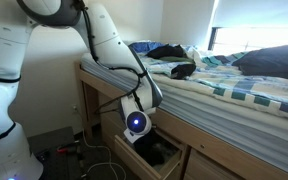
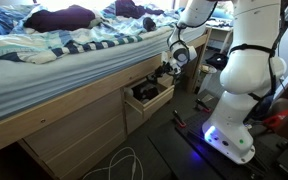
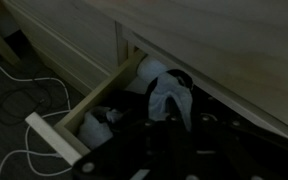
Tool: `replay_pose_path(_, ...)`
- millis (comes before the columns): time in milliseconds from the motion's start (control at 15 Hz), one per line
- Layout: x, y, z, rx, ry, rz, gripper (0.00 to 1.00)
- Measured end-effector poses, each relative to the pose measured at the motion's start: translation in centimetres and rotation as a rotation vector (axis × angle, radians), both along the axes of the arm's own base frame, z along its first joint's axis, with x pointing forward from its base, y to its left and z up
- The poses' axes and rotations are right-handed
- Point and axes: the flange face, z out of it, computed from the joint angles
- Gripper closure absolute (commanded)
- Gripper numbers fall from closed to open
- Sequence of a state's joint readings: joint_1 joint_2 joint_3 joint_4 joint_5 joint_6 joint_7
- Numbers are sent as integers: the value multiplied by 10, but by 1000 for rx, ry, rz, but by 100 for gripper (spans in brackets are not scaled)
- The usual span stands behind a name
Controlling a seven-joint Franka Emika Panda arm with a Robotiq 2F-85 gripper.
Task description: Put the socks one at a time in the open drawer
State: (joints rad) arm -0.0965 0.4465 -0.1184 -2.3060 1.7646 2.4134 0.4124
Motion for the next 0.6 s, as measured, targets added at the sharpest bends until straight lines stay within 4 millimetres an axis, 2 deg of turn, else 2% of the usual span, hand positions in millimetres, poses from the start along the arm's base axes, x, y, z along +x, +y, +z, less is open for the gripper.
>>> replay_pose_path(67,1,-1,0,0,-1,-7,77)
replay_pose_path(133,2,-1,-1,0,-1,-11,63)
replay_pose_path(600,6,-1,0,6,-11,-30,12)
